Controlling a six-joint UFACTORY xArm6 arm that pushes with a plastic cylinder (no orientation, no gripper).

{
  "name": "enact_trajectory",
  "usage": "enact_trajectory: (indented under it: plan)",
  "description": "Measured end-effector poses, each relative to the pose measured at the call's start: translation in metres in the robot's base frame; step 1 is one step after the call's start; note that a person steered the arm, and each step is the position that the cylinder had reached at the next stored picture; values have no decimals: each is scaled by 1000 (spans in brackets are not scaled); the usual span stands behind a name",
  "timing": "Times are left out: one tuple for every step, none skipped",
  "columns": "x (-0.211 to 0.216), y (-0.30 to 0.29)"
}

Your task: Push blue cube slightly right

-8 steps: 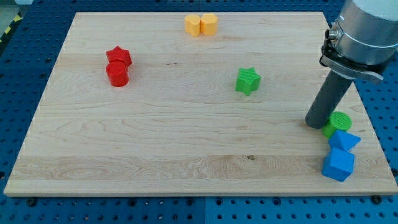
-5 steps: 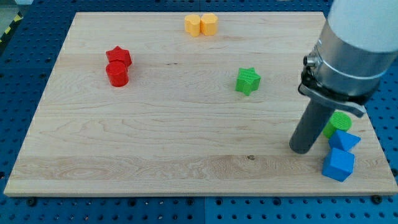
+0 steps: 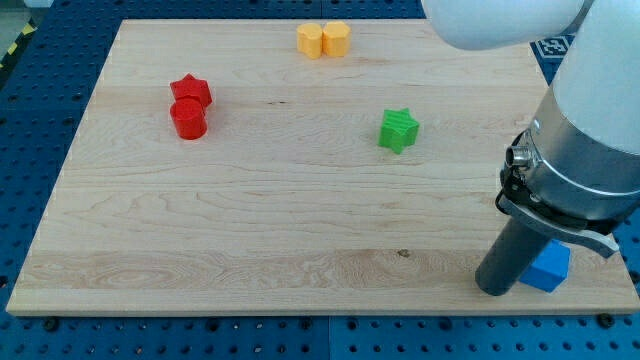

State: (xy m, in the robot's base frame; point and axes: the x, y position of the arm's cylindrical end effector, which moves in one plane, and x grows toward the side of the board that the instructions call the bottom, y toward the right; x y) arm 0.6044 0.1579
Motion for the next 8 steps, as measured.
enact_trajectory:
  plan:
    - [5,11]
    - [5,22]
    - [5,37]
    - [8,37]
    - [14,19]
    - [12,1]
    - [12,-3]
    - [12,-3]
